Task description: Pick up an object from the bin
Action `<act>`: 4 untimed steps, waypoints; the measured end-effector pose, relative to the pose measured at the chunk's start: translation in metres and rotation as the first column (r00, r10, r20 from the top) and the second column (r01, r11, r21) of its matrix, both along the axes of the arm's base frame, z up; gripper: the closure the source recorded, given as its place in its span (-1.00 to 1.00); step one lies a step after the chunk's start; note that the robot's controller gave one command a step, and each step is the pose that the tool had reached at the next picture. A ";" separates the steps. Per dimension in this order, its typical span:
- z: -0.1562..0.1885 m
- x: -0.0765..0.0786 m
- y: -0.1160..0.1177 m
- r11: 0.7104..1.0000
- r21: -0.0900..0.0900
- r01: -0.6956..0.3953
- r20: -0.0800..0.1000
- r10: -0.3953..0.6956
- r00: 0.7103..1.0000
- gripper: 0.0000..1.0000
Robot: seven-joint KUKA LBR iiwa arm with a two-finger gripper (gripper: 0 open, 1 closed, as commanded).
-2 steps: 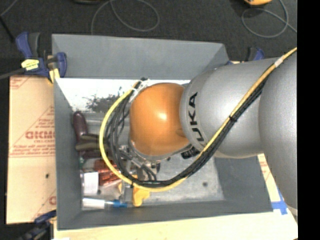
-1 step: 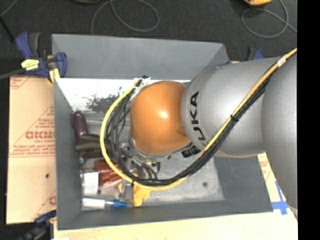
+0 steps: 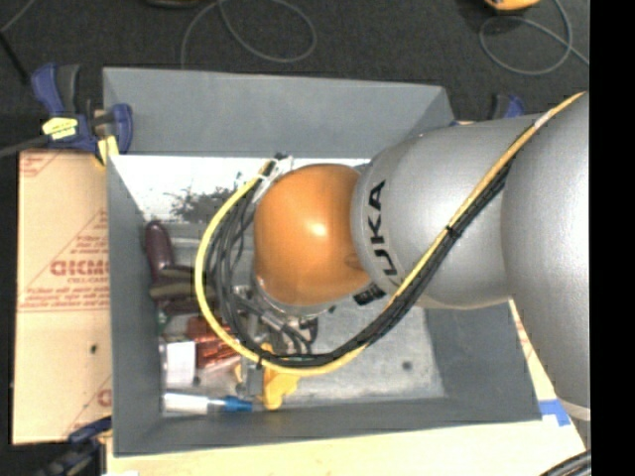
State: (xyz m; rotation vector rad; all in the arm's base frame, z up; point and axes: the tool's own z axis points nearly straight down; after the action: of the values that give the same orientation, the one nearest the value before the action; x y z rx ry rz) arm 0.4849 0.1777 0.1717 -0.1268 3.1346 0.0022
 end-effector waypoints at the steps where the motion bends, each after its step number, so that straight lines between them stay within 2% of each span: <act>1: -0.037 0.014 0.006 0.995 -0.001 -0.096 -0.003 0.096 0.995 -1.00; 2: -0.069 0.020 0.017 0.998 0.005 0.060 0.012 -0.060 0.998 -1.00; 3: -0.101 0.024 -0.006 0.994 0.000 -0.107 -0.003 0.107 0.994 1.00; 4: -0.101 0.024 -0.006 0.994 0.000 -0.106 -0.003 0.106 0.994 1.00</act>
Offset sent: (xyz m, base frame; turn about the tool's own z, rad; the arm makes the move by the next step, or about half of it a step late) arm 0.0153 0.0253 -0.0986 0.0123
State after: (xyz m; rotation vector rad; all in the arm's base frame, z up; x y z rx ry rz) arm 0.5092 0.1717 0.0703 -0.2937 3.1269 0.0018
